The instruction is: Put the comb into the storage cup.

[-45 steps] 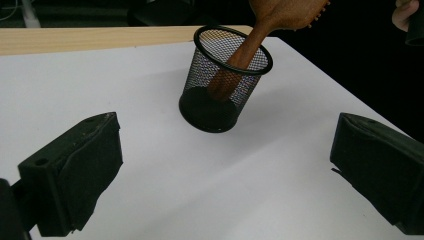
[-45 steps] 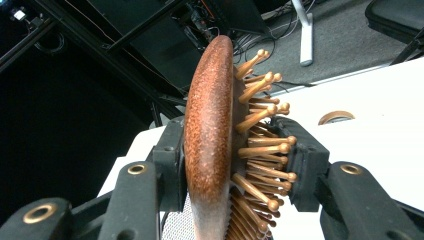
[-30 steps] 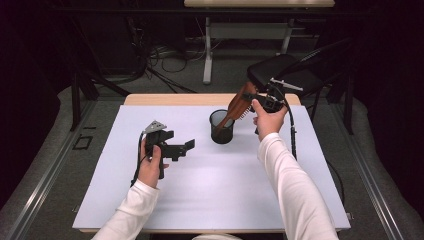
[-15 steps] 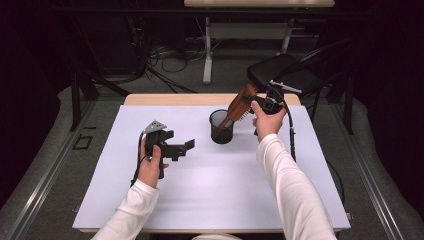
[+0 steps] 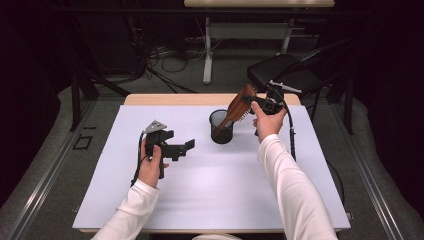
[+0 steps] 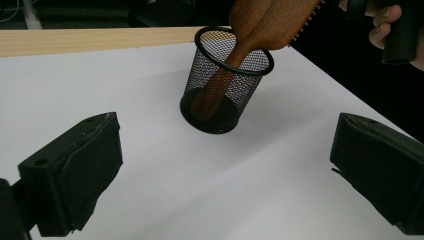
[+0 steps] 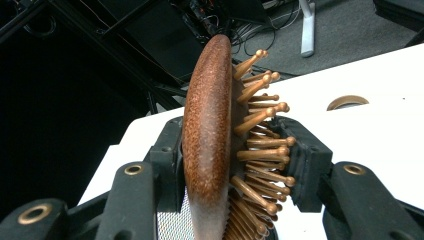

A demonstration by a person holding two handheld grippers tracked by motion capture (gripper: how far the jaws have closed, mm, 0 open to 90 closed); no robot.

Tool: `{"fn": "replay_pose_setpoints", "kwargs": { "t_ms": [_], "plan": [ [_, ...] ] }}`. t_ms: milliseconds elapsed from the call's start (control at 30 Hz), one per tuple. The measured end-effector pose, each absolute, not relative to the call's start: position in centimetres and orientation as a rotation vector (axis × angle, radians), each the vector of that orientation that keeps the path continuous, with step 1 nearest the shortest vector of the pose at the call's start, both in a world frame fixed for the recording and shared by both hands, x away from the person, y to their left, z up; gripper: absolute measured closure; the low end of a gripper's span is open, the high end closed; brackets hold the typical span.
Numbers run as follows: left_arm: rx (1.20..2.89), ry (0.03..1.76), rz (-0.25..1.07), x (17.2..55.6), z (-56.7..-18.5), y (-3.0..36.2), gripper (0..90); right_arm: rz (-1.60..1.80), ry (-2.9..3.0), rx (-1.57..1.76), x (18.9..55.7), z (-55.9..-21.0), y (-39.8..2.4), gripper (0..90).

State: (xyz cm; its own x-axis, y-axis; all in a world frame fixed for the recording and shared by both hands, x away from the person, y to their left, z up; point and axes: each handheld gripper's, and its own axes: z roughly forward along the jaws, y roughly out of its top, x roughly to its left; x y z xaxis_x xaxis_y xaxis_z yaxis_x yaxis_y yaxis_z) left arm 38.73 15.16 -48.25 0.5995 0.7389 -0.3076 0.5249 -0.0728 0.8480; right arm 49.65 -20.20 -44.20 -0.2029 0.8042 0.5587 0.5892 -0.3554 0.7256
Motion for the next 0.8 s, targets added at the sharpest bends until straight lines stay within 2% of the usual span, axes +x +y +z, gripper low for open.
{"fn": "replay_pose_setpoints", "kwargs": {
  "t_ms": [800],
  "plan": [
    [1.741, 1.047, 0.251, 38.78, -48.36, 15.12, 0.4, 1.574, 1.671, 1.844, 49.59, -44.26, -20.75, 46.0]
  ]
}}
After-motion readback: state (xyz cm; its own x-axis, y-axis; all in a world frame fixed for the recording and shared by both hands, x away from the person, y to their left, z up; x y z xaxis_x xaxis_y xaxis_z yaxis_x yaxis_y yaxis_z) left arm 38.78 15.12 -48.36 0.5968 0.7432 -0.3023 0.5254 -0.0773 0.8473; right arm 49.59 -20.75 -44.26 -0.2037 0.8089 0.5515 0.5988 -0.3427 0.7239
